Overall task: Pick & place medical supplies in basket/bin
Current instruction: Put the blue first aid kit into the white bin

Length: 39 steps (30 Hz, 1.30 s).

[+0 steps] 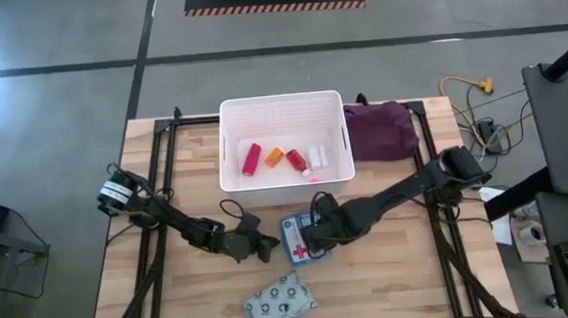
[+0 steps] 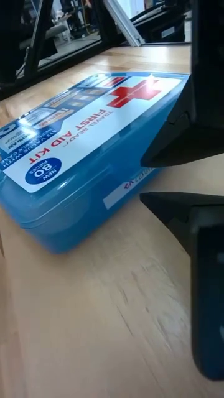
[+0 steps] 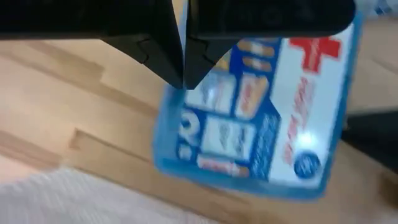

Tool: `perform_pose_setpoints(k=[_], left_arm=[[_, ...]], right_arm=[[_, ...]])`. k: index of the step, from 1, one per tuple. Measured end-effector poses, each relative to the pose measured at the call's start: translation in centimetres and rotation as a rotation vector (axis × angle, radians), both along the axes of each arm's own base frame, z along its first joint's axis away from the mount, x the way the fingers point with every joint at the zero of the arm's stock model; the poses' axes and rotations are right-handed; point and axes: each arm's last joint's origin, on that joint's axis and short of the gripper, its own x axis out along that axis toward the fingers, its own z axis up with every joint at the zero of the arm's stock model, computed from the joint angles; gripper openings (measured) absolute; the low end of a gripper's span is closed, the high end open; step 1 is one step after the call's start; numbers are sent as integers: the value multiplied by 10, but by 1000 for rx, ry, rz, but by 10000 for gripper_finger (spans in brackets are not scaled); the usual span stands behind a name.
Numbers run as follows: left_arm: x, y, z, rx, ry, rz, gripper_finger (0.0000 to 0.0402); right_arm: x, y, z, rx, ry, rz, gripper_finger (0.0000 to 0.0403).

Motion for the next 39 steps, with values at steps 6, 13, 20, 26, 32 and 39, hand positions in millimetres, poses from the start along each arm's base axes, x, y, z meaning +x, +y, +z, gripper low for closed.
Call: perform_pose_setpoints(k=[6, 13, 20, 26, 32, 39], left_arm=[[-2, 1, -2, 3, 9, -1, 58], [-5, -3, -3, 14, 29, -19, 58], [-6, -3, -2, 14, 40, -24, 58], [-5, -3, 0, 13, 35, -18, 58], [0, -5, 3, 22, 23, -26, 58], [8, -9, 15, 14, -18, -36, 58]], right_arm=[[7, 3, -18, 71, -3, 14, 9], [5, 7, -39, 115, 68, 25, 9], [-4, 13, -46, 122, 98, 20, 8], [-5, 17, -14, 0, -3, 16, 8], [-24, 1, 3, -74, 129, -34, 12], [-26, 2, -27, -4, 226, -34, 13]])
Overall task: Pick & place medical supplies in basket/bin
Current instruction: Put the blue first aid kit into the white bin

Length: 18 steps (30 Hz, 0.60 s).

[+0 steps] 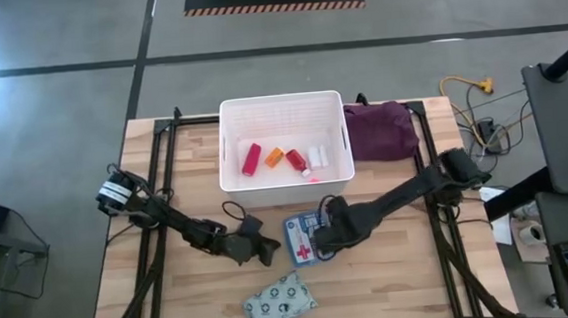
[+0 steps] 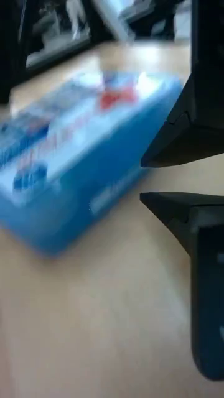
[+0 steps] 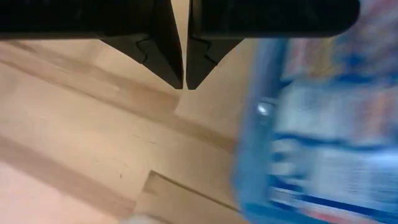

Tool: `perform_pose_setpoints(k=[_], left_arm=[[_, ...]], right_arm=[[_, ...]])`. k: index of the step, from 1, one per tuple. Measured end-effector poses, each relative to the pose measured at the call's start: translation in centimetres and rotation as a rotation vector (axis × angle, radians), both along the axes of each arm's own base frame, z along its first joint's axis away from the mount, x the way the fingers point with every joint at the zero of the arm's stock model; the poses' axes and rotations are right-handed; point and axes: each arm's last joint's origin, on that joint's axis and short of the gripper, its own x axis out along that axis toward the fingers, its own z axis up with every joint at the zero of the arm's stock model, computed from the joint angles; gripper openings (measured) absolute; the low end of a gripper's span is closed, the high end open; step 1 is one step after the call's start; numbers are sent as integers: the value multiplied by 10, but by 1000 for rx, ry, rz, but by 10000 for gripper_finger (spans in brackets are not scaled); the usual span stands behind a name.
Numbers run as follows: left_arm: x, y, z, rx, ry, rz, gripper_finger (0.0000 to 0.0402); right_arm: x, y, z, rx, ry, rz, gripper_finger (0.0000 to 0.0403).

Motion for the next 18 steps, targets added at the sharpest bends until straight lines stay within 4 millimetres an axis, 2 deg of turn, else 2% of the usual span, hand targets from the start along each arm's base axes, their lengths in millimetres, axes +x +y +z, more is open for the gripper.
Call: perform_pose_setpoints(k=[2, 6, 9, 14, 18], left_arm=[[6, -3, 10, 16, -41, -25, 58], [17, -7, 24, 79, -70, -75, 58], [22, -5, 25, 101, -13, -90, 58], [24, 2, 21, 136, 93, -85, 58], [20, 4, 17, 118, 111, -99, 58]], right_arm=[[0, 0, -12, 19, 5, -12, 13], [1, 4, -21, 100, -17, 16, 13], [-1, 5, -34, 127, 2, 13, 13], [-1, 7, -39, 176, -54, 50, 13], [4, 8, -37, 195, -99, 65, 13]])
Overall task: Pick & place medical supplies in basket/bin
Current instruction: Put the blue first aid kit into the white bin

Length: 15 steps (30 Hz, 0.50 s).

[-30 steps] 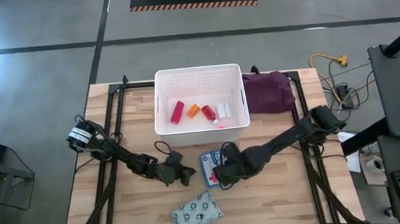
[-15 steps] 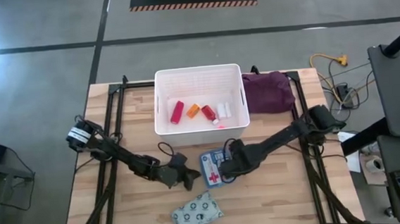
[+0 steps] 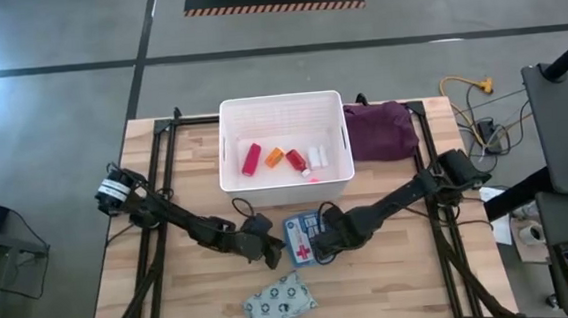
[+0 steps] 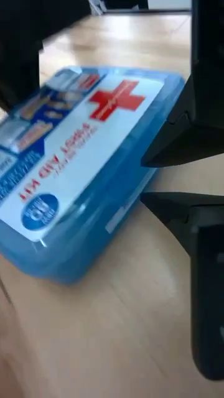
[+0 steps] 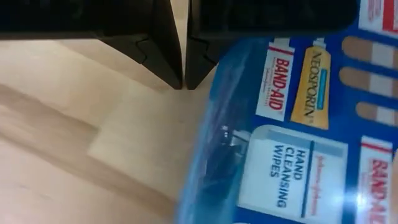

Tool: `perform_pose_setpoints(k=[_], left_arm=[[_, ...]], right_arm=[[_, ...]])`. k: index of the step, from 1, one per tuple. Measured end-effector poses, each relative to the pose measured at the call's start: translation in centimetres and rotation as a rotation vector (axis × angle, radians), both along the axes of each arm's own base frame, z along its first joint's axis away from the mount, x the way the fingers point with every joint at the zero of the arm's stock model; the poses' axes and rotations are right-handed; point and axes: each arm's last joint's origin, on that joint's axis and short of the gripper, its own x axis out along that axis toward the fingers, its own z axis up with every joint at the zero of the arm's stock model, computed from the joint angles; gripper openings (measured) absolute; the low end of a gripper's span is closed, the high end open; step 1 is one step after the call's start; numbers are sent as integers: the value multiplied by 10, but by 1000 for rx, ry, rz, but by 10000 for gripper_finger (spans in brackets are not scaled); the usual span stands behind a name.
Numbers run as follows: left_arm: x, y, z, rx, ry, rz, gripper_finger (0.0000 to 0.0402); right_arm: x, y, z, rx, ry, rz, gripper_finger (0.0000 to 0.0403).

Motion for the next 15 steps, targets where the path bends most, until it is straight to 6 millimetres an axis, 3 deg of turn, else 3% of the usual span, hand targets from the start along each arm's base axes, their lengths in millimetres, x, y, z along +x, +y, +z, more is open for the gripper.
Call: perform_pose_setpoints(k=[15], left_arm=[[-8, 3, -9, -4, 57, 11, 58]], right_arm=[[18, 5, 32, -35, -130, 82, 13]])
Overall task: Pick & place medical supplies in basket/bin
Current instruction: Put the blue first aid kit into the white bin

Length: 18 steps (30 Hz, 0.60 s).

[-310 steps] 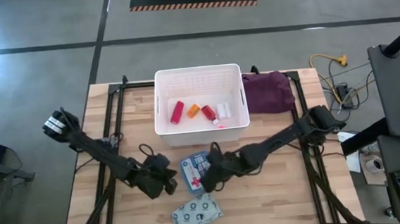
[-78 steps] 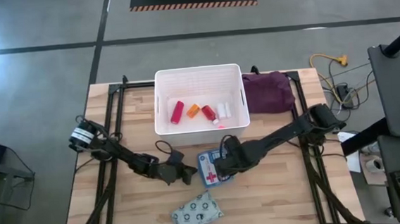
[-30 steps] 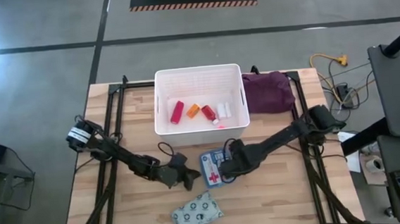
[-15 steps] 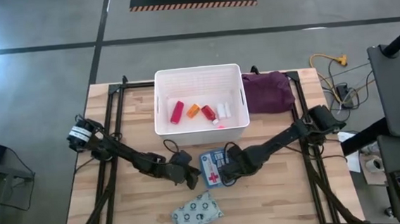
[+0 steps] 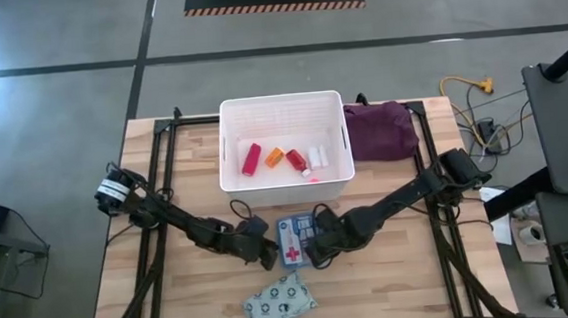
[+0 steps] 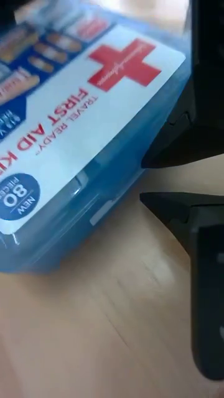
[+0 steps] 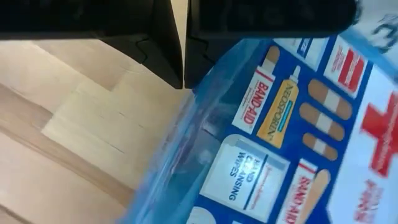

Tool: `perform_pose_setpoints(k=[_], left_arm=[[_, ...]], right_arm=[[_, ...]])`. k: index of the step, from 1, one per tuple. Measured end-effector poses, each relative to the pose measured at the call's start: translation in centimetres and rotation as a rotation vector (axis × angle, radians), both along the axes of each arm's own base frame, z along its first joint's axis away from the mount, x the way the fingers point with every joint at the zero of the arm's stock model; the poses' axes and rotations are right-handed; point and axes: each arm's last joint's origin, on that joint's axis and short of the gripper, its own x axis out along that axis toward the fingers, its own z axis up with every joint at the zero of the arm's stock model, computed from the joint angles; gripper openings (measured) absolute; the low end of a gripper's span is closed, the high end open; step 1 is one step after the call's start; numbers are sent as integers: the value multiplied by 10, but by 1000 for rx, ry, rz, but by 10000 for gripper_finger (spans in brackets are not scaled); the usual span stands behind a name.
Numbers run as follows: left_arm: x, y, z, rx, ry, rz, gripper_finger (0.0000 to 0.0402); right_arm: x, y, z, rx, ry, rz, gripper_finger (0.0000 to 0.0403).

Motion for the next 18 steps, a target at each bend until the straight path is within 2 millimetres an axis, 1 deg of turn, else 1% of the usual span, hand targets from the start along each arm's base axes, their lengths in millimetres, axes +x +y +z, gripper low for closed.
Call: perform_pose_setpoints(k=[2, 8, 10, 14, 16, 18], left_arm=[[-2, 1, -2, 9, 25, -1, 58], [-4, 2, -4, 5, 38, 5, 57], [-4, 2, -5, 5, 37, 5, 57], [-3, 1, -4, -4, 21, 6, 58], [-1, 1, -2, -9, 0, 13, 58], [1, 1, 1, -16, -21, 16, 58]], right_arm=[[5, 1, 8, -8, -28, 19, 13], [15, 6, 41, -31, -86, 62, 13], [19, 6, 56, -58, -115, 75, 13], [32, 5, 89, -145, -256, 63, 13], [36, 2, 94, -182, -277, 51, 13], [39, -1, 95, -192, -283, 40, 13]])
